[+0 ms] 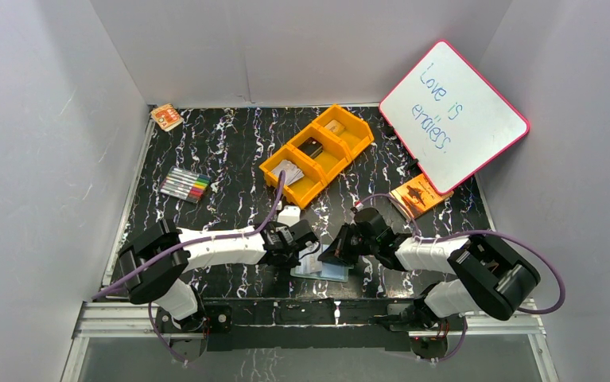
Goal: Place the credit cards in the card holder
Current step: Insert the credit card into the card holder.
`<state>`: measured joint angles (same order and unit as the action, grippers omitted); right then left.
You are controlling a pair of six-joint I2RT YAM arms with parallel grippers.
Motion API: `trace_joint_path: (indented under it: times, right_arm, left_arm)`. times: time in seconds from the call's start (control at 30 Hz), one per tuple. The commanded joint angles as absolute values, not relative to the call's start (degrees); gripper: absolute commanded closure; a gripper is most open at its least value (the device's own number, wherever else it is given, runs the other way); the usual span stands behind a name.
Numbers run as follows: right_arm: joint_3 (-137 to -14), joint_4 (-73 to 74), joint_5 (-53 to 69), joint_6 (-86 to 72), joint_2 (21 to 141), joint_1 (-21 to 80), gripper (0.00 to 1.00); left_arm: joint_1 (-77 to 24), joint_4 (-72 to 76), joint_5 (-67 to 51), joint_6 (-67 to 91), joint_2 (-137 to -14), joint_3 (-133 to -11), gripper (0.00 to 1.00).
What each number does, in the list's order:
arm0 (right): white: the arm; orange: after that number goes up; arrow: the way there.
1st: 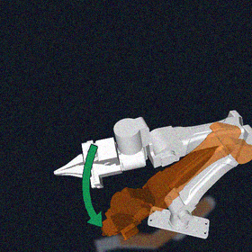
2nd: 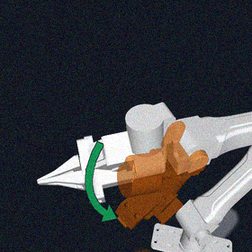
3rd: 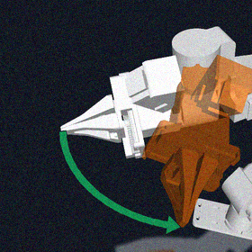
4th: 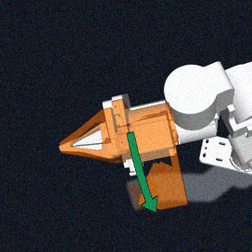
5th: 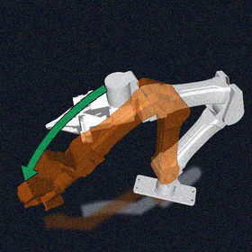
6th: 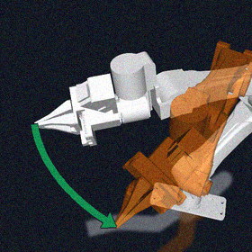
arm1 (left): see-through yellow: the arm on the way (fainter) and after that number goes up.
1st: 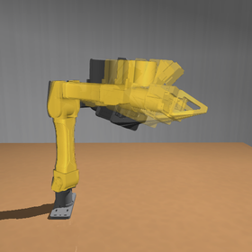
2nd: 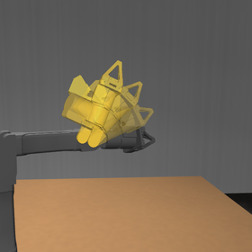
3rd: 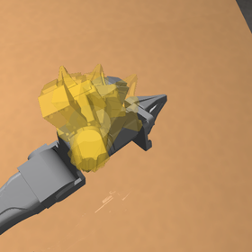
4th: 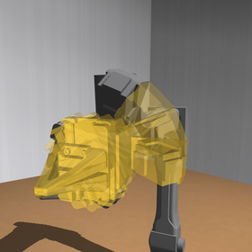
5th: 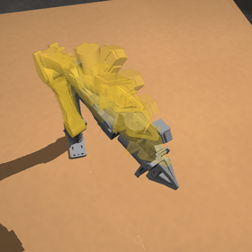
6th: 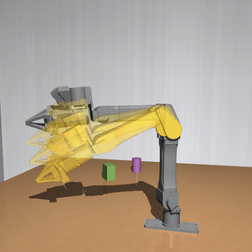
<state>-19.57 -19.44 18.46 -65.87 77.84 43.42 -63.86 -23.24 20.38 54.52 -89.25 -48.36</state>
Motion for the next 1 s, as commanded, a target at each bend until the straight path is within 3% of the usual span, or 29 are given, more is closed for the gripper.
trace_joint_path:
  times: [0.0,0.57,0.77,0.97]
  right_arm:
    - [-18.56,-20.45,15.63,-67.58,79.33,44.53,1.00]
    - [-21.43,-18.73,13.55,-67.45,81.06,47.80,1.00]
    - [-22.44,-16.95,13.14,-65.61,79.16,48.25,0.71]
    - [-24.26,-15.07,12.88,-64.41,79.16,48.94,0.58]
  left_arm:
    - [-63.81,-22.53,17.55,55.98,-89.76,-45.85,0.93]
    - [-63.90,-21.79,16.74,56.83,-88.80,-44.78,0.97]
    - [-63.90,-21.80,17.03,57.08,-88.29,-44.48,0.97]
    - [-63.90,-21.78,17.14,57.19,-87.89,-44.46,0.97]
